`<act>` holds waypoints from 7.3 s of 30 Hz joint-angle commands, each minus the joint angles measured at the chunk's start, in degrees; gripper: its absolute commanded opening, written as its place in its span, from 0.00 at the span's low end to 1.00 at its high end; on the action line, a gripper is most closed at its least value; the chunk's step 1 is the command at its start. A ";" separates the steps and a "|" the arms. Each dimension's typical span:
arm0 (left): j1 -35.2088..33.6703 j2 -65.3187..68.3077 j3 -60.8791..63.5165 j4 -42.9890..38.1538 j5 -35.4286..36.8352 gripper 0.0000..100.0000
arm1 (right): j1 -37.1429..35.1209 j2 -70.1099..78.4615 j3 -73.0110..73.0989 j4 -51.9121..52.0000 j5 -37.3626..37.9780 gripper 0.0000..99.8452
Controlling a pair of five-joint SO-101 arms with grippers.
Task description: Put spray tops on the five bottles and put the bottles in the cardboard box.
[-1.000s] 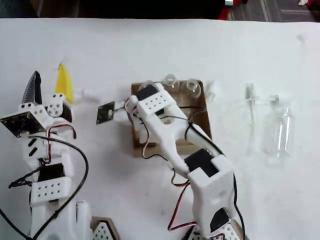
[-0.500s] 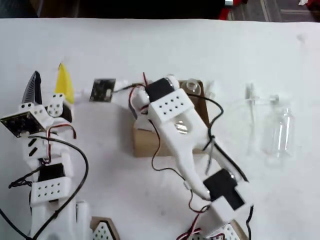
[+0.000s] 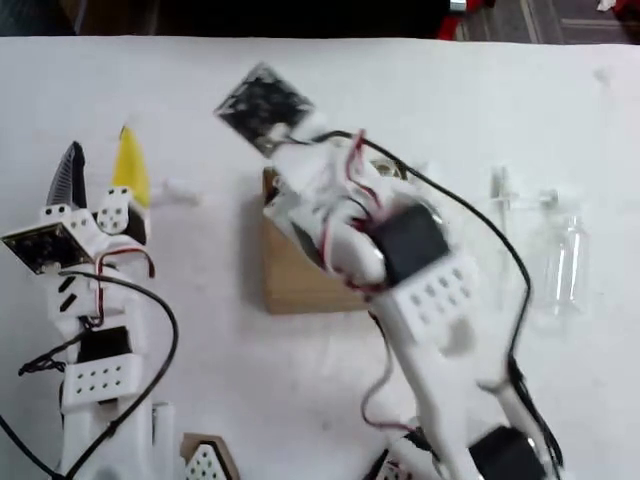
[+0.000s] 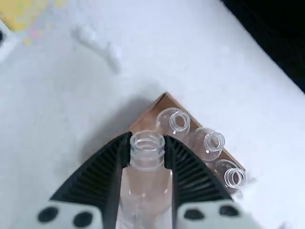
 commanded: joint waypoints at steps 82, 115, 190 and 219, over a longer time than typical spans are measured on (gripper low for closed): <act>2.33 -1.01 -0.97 -1.32 0.53 0.21 | 0.57 -33.36 94.24 -90.77 -13.54 0.02; 2.42 -0.92 -1.05 -1.32 0.53 0.21 | -0.31 -48.22 95.12 -86.29 -12.92 0.22; 14.81 -0.92 1.14 -1.14 -11.16 0.03 | 44.00 -78.37 100.57 -69.14 -41.32 0.14; 15.08 -0.84 1.14 -0.97 -11.34 0.03 | 42.51 -78.29 100.57 -68.35 -30.59 0.27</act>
